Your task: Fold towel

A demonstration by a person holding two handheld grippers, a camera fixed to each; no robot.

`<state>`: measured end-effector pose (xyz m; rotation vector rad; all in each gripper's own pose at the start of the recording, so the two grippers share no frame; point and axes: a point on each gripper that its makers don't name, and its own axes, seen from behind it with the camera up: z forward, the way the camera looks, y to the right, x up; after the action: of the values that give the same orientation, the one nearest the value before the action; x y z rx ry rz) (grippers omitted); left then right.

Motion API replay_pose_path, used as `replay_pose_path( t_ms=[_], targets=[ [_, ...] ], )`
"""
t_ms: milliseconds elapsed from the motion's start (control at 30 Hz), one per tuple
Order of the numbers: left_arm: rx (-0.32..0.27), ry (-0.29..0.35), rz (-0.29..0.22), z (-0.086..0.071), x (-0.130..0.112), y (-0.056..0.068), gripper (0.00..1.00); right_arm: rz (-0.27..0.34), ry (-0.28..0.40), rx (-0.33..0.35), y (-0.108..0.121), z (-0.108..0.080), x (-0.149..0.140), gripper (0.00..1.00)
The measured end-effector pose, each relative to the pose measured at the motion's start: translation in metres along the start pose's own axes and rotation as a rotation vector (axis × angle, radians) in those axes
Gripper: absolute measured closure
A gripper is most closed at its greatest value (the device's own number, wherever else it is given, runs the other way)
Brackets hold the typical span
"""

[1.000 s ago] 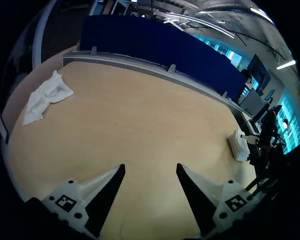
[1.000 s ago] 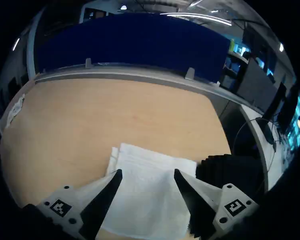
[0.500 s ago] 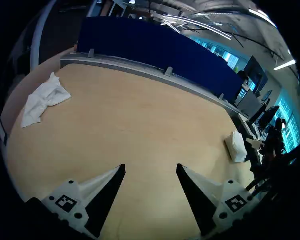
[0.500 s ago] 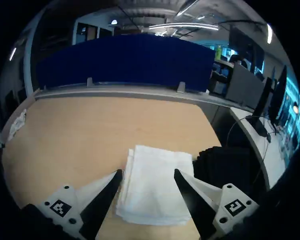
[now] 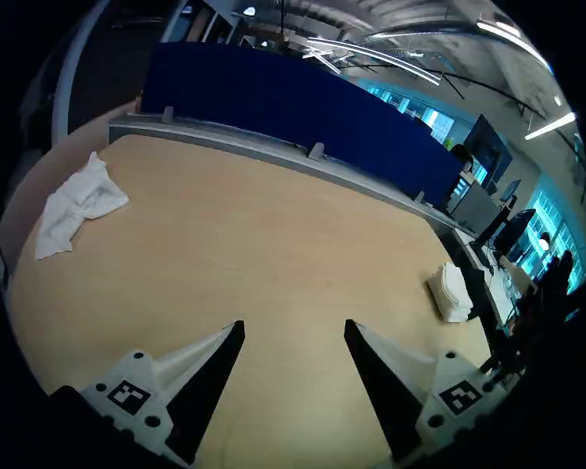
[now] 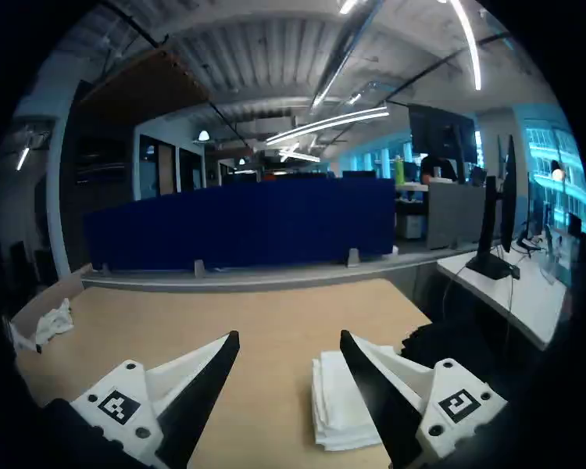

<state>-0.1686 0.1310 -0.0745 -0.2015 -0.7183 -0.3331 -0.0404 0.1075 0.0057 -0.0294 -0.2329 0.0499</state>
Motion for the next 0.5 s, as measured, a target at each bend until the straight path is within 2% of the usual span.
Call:
replay_pose_path(
  t_ms=[200, 367, 500],
  targets=[
    [-0.015, 0.031, 0.016, -0.003, 0.008, 0.003, 0.05, -0.037, 0.059, 0.030, -0.045, -0.021, 0.021, 0.00],
    [-0.021, 0.070, 0.033, -0.005, 0.018, 0.002, 0.05, -0.064, 0.054, 0.048, -0.070, -0.028, 0.019, 0.00],
    [-0.017, 0.146, 0.057, -0.009, 0.038, -0.002, 0.05, -0.064, 0.043, 0.060, -0.083, -0.031, 0.018, 0.00]
  ],
)
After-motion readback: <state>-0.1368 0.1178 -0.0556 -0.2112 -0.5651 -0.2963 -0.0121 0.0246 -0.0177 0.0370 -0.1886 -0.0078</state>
